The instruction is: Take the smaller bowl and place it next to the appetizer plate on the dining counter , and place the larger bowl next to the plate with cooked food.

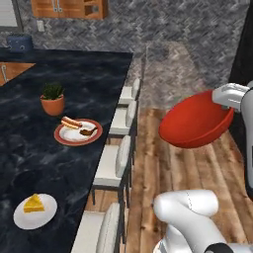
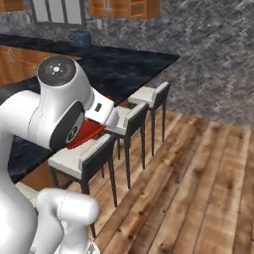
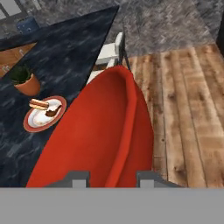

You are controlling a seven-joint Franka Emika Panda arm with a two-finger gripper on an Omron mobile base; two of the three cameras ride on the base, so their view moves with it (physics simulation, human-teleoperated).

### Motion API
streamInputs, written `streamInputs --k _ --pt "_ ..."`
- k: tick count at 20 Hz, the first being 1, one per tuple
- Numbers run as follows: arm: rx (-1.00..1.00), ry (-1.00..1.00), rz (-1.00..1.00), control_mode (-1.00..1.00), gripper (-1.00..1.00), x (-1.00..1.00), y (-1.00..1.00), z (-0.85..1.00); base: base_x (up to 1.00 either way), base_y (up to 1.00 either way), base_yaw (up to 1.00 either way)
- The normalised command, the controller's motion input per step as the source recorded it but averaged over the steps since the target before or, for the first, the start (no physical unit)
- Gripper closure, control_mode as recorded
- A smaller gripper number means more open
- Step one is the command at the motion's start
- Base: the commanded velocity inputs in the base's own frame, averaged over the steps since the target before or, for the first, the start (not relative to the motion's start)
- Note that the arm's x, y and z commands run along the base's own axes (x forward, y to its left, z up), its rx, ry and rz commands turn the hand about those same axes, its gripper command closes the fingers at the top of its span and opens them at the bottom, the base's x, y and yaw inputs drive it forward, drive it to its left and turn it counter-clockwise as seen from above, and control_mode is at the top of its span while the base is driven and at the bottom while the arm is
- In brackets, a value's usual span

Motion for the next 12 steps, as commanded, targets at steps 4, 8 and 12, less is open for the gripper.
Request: streamInputs --k 4,8,12 --pt "0.00 0.00 0.00 1.00 1.00 0.00 0.00 0.00 1.00 -0.39 0.42" --pt "0.00 0.00 0.00 1.00 1.00 0.00 0.00 0.00 1.00 -0.24 0.40" --pt "0.00 0.00 0.00 1.00 1.00 0.00 0.00 0.00 0.93 -0.23 0.40"
